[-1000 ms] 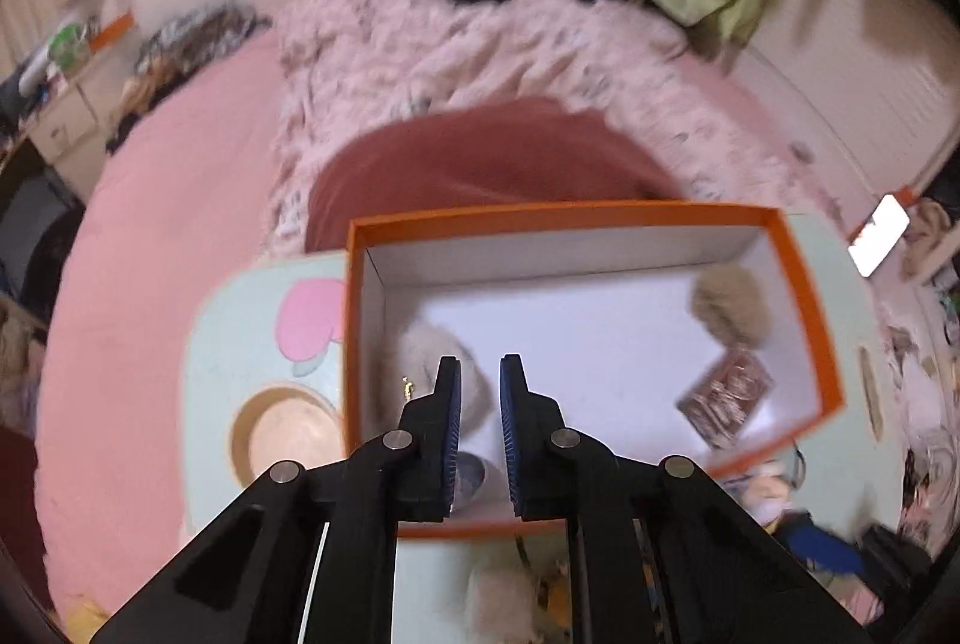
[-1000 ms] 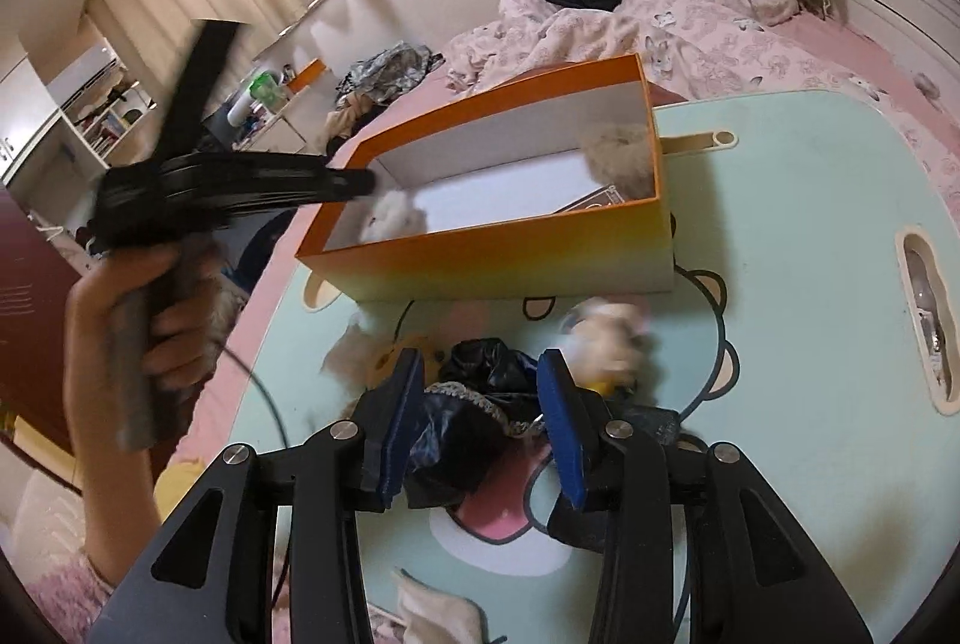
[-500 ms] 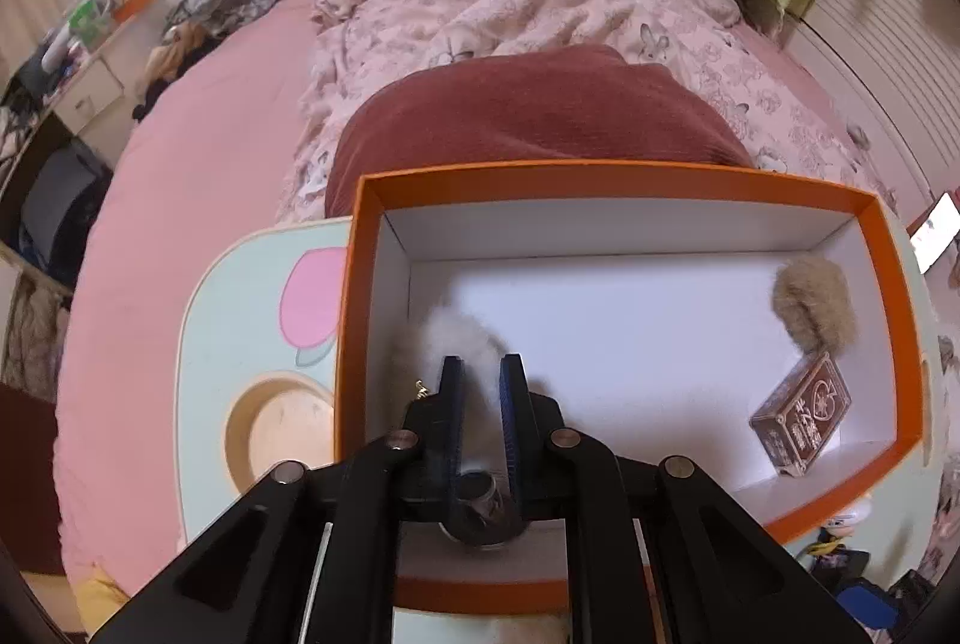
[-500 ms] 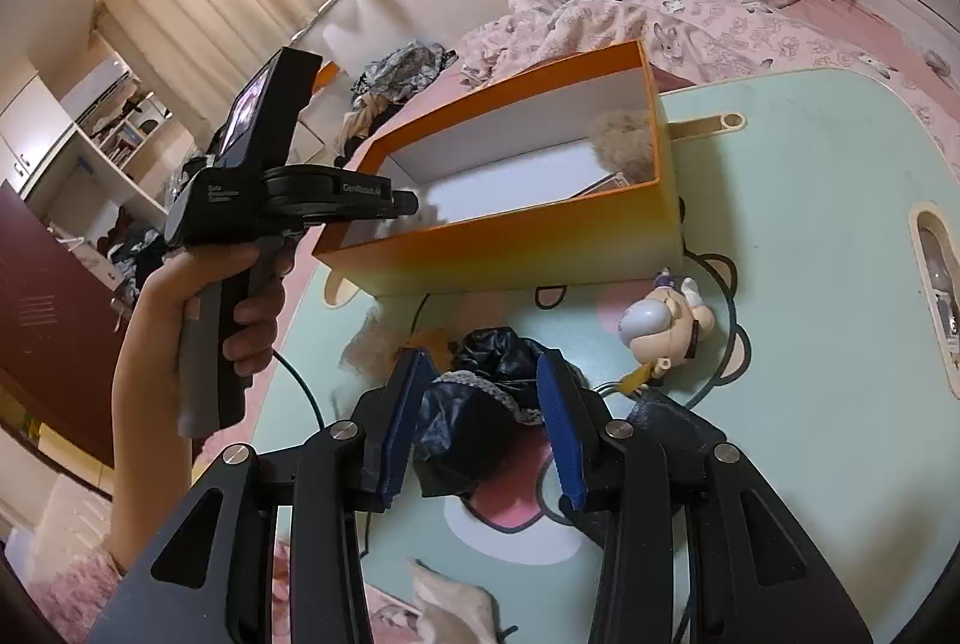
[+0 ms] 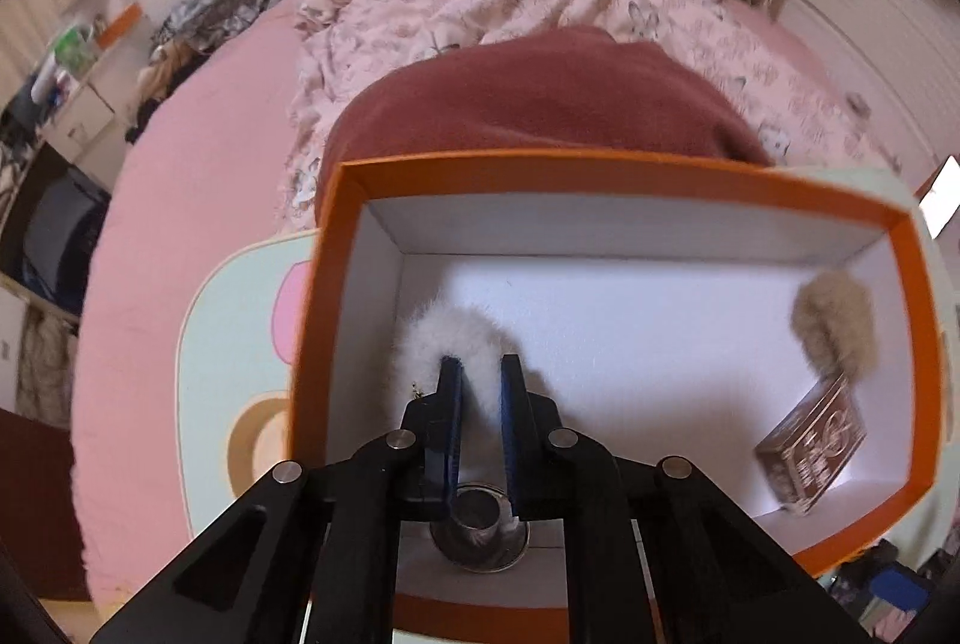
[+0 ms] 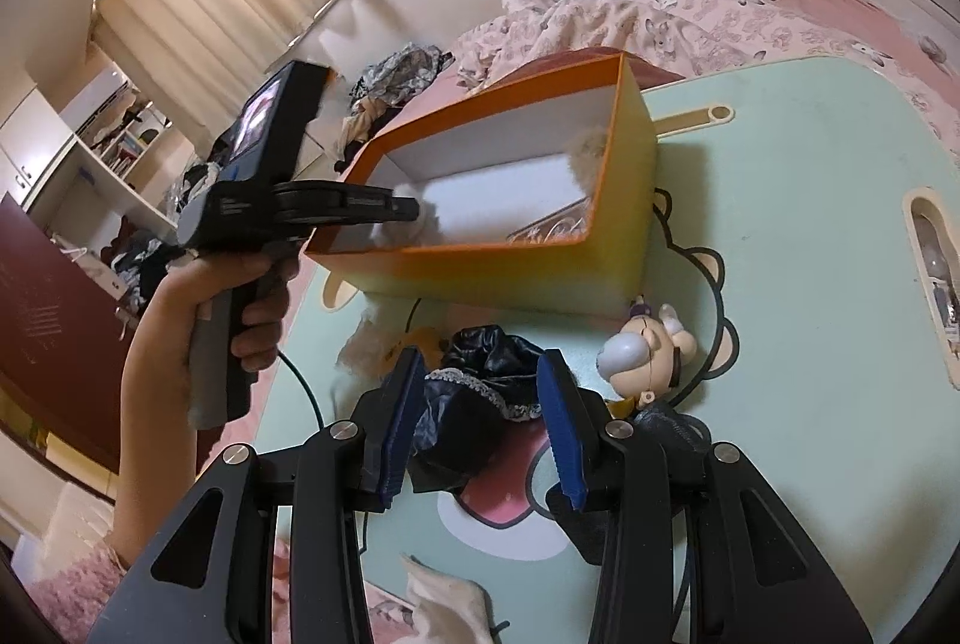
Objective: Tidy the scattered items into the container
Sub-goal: 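Grasp the white fluffy pompom with the left gripper, set it on the table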
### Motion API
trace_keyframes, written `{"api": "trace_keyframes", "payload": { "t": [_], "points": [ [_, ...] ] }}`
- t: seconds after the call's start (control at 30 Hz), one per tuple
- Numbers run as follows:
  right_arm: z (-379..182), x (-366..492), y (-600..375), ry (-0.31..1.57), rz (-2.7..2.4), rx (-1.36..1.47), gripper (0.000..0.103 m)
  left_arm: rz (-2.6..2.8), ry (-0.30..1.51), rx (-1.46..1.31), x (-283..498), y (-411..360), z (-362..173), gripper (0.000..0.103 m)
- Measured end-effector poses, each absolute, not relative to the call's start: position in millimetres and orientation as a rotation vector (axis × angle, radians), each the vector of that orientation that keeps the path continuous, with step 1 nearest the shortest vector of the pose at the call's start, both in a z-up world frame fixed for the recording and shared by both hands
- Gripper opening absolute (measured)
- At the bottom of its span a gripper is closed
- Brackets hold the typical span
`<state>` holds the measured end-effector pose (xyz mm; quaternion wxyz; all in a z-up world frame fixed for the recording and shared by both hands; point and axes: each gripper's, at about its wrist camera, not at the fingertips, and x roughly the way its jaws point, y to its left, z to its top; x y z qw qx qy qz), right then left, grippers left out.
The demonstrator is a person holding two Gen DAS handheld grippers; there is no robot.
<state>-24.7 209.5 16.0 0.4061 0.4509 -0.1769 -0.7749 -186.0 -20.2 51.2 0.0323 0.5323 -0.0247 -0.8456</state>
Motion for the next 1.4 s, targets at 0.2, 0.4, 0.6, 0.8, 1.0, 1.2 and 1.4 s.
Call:
{"api": "trace_keyframes", "payload": {
  "t": [0.2, 0.4, 0.6, 0.8, 1.0, 1.2, 1.4],
  "points": [
    [16.7, -25.8, 208.7, -0.442, -1.958, 1.137, 0.041, -2.816, 0.113, 1.548, -153.5, -23.7, 97.0, 0.011],
    [16.3, -31.1, 203.9, -0.414, -1.965, 1.150, 0.041, -3.004, 0.150, 1.446, -84.9, -20.4, 124.1, 0.011],
    [16.0, -59.4, 199.4, -0.385, -2.026, 1.201, 0.041, -2.914, 0.168, 1.420, -49.0, -32.6, 93.3, 0.011],
    [12.8, -64.4, 203.3, -0.348, -2.069, 1.208, 0.041, -2.876, 0.361, 1.423, -39.6, -46.6, 69.9, 0.011],
    [13.2, -78.2, 206.4, -0.335, -2.122, 1.184, 0.041, -2.866, 0.383, 1.411, -24.5, -52.5, 58.1, 0.011],
    [15.1, -78.4, 211.3, -0.379, -2.111, 1.194, 0.041, -2.775, 0.333, 1.467, -26.7, -58.0, 32.7, 0.011],
    [61.5, -81.6, 207.1, -0.289, -2.168, 1.105, 0.041, -2.848, 0.252, 1.458, -27.3, -33.5, 26.7, 0.017]
  ]
}}
